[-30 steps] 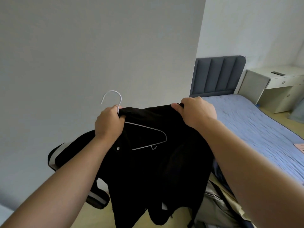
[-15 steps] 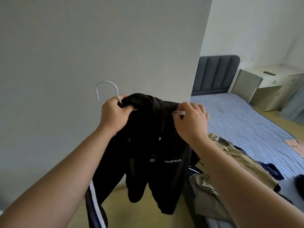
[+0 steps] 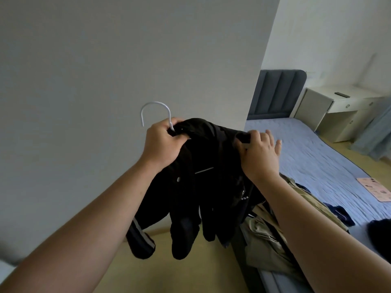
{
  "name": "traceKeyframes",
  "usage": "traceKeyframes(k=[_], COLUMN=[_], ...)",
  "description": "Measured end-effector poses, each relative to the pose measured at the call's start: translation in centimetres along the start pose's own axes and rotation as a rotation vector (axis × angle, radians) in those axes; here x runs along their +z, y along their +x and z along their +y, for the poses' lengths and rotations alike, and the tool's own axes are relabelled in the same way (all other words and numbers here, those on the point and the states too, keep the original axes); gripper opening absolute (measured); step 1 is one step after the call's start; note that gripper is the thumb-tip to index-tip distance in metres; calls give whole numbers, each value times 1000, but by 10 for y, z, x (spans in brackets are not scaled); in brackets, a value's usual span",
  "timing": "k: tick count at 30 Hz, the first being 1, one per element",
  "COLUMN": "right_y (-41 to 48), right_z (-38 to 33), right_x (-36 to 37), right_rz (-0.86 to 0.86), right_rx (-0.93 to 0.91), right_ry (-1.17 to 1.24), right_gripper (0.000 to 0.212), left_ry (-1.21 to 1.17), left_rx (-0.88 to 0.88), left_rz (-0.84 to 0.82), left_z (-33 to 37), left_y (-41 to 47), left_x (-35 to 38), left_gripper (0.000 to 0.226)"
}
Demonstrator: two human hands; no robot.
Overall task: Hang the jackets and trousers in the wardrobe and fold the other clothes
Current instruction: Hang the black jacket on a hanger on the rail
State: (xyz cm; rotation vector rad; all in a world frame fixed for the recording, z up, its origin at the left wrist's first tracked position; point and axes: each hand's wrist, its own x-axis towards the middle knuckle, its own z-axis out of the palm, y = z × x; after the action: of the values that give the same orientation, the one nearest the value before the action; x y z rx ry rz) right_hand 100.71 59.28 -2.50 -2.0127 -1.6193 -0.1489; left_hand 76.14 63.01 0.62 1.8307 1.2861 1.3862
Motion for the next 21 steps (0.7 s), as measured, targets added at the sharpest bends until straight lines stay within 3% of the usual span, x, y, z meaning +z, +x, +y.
traceKeyframes(k=[4,8,16,21], right_y=[-12,-42,-115,-192], right_z=[-30,-71,-118,-165], right_x=[-5,1,14,33], right_rz=[-25,-24,-208,-442], right_rx=[-292,-524,-575,-617], right_ry=[25,43,184,240], right_gripper=[37,38,43,46], left_ry=[53,94,280,499], left_rx=[-5,3,-217,-499], left_rz=[51,89,86,171], left_z=[11,24,19,11], left_y=[-22,-53,-156,-264], left_x=[-12,-24,-102,-145], left_gripper=[18,17,44,65])
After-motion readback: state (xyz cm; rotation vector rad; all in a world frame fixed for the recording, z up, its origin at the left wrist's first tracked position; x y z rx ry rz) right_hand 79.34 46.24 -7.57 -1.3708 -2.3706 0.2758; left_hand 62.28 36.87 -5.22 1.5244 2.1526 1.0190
